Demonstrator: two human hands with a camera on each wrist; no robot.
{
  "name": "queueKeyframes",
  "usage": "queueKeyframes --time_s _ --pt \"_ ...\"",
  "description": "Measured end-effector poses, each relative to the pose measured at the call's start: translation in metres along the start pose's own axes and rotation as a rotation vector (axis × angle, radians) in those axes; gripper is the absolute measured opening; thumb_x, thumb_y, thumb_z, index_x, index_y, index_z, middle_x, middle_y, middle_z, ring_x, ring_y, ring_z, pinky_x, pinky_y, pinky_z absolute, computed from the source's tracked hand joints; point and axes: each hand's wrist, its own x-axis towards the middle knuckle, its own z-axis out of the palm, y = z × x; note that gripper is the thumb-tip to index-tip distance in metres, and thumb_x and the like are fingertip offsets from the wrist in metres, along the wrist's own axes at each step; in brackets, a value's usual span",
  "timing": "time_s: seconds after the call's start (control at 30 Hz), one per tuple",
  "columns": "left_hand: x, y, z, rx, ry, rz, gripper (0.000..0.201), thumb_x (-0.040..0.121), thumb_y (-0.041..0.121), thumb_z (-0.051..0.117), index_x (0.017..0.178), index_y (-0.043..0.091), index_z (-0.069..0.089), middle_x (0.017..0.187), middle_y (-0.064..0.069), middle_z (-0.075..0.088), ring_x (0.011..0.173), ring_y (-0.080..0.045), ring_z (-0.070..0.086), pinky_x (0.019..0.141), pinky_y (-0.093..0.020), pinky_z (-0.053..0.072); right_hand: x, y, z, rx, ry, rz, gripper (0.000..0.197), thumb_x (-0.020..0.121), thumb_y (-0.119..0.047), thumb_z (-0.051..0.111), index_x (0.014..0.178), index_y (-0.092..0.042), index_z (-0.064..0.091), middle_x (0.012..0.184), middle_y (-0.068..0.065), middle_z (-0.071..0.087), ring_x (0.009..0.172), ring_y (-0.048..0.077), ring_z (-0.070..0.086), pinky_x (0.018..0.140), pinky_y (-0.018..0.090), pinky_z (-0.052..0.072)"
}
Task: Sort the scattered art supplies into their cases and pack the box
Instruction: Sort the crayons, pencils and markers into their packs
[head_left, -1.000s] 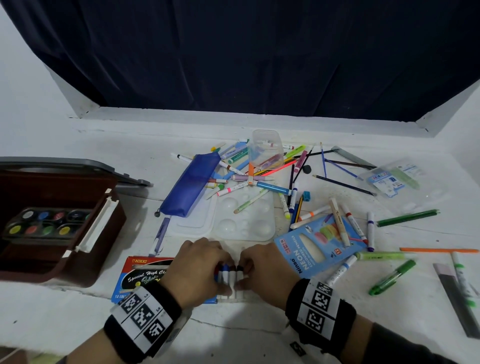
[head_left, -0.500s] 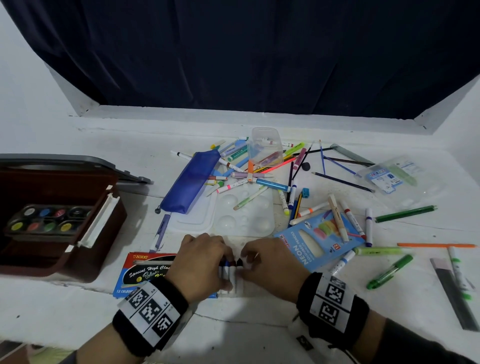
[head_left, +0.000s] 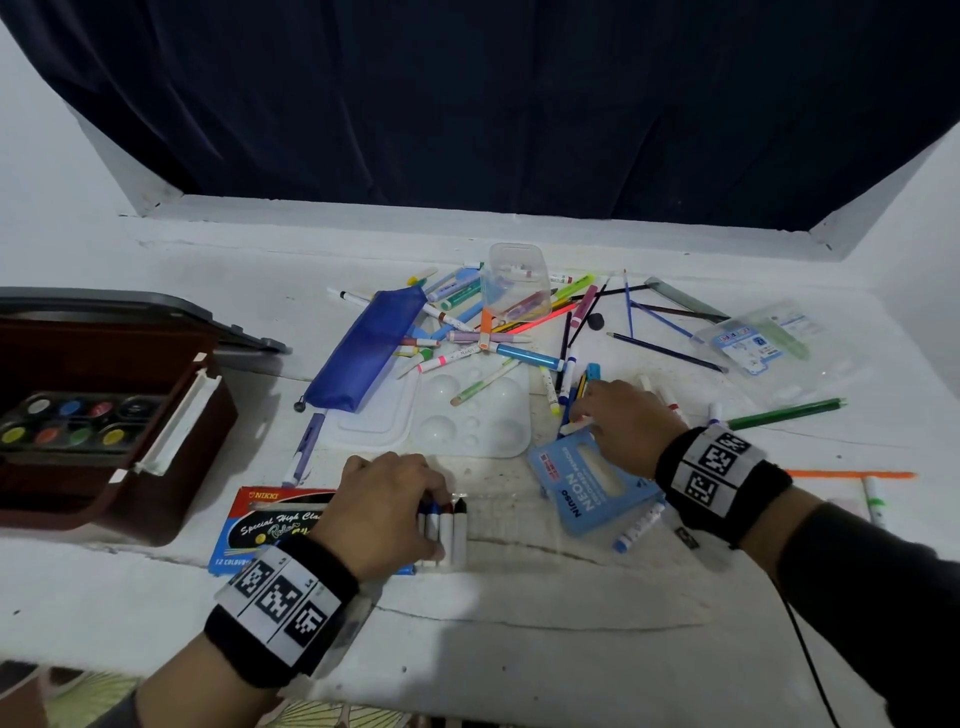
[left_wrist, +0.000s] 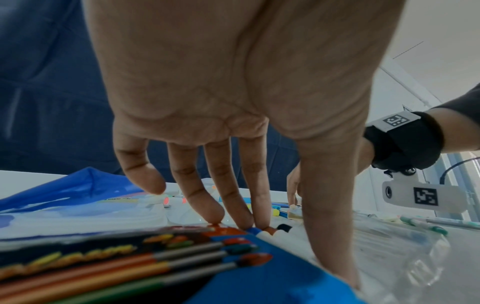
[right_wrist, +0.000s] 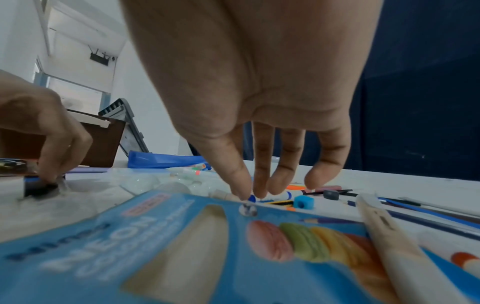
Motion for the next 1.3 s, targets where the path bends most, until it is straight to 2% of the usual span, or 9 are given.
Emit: queueKeyframes --time_s 0.37,0.57,0.7,0.8,0.9,1.0,1.1,1.2,1.3 --pt "-0.006 -0.001 0.002 -0.101 0.014 -0.065 0.043 0.072 0.05 0.079 0.111 0.043 0.063 0.107 0.024 0.055 0.106 -0.003 0.048 0.094 -0.037 0.03 0.009 -0.007 0.005 -0.13 -0.022 -0.08 0.029 0.09 -0.006 0.051 0.116 -0.02 0.054 0.12 -0.001 0.051 0.11 0.023 0.053 0.085 0.04 0.045" --pt "-0.012 -0.003 0.008 -0.156 0.058 -0.056 0.039 0.074 0.051 0.077 0.109 0.044 0.059 0.102 0.024 0.055 0.1 0.0 0.048 0.088 -0.034 0.028 0.007 -0.006 0.002 -0.048 0.005 -0.078 0.024 0.086 -0.004 0.053 0.101 -0.022 0.047 0.103 -0.002 0.056 0.096 0.022 0.056 0.081 0.042 0.05" --pt "-0.011 -0.007 0.0 -0.31 0.073 -0.003 0.029 0.077 0.062 0.068 0.101 0.051 0.057 0.099 0.026 0.06 0.096 0.004 0.055 0.096 -0.039 0.04 0.002 -0.008 0.002 0.046 0.148 -0.062 0.023 0.091 -0.009 0.052 0.093 -0.026 0.037 0.09 -0.005 0.054 0.085 0.02 0.054 0.072 0.038 0.049" --pt "0.004 -0.015 -0.016 -0.393 0.196 -0.001 0.033 0.073 0.069 0.061 0.101 0.052 0.061 0.094 0.024 0.063 0.086 0.003 0.06 0.087 -0.032 0.05 -0.004 -0.014 0.003 0.101 0.251 -0.055 0.024 0.09 -0.007 0.052 0.097 -0.026 0.041 0.087 -0.008 0.052 0.078 0.017 0.053 0.068 0.037 0.05" --pt "0.039 -0.028 -0.04 -0.285 0.336 -0.005 0.027 0.087 0.043 0.069 0.113 0.035 0.068 0.096 0.018 0.065 0.085 -0.004 0.06 0.085 -0.034 0.052 -0.011 -0.024 -0.001 0.126 0.343 -0.076 0.018 0.092 -0.012 0.052 0.095 -0.027 0.042 0.081 -0.01 0.048 0.072 0.016 0.052 0.066 0.039 0.051" --pt "0.078 -0.033 -0.064 -0.099 0.376 0.01 0.021 0.095 0.035 0.06 0.113 0.029 0.069 0.105 0.011 0.068 0.096 -0.014 0.062 0.083 -0.032 0.047 -0.019 -0.034 -0.006 0.148 0.408 -0.088 0.013 0.094 -0.015 0.053 0.097 -0.025 0.046 0.082 -0.009 0.05 0.071 0.016 0.049 0.066 0.037 0.05" --pt "0.113 -0.031 -0.076 0.16 0.263 -0.03 0.022 0.097 0.027 0.05 0.111 0.029 0.068 0.111 0.006 0.066 0.105 -0.02 0.06 0.088 -0.037 0.036 -0.027 -0.043 -0.008 0.199 0.459 -0.104 0.013 0.095 -0.016 0.054 0.102 -0.025 0.049 0.089 -0.007 0.058 0.074 0.016 0.052 0.069 0.038 0.05" --pt "0.136 -0.029 -0.076 0.397 0.126 -0.097 0.02 0.091 0.018 0.051 0.102 0.028 0.065 0.102 0.005 0.064 0.102 -0.023 0.058 0.101 -0.046 0.028 -0.033 -0.05 -0.012 0.316 0.501 -0.086 0.009 0.098 -0.023 0.054 0.104 -0.028 0.05 0.088 -0.011 0.057 0.074 0.012 0.052 0.068 0.036 0.051" --pt "0.15 -0.028 -0.071 0.499 0.059 -0.106 0.011 0.091 0.022 0.051 0.098 0.027 0.059 0.091 0.006 0.059 0.098 -0.022 0.06 0.109 -0.05 0.025 -0.042 -0.058 -0.015 0.471 0.567 -0.039 0.008 0.097 -0.029 0.056 0.103 -0.031 0.051 0.081 -0.018 0.055 0.068 0.005 0.055 0.064 0.027 0.05"
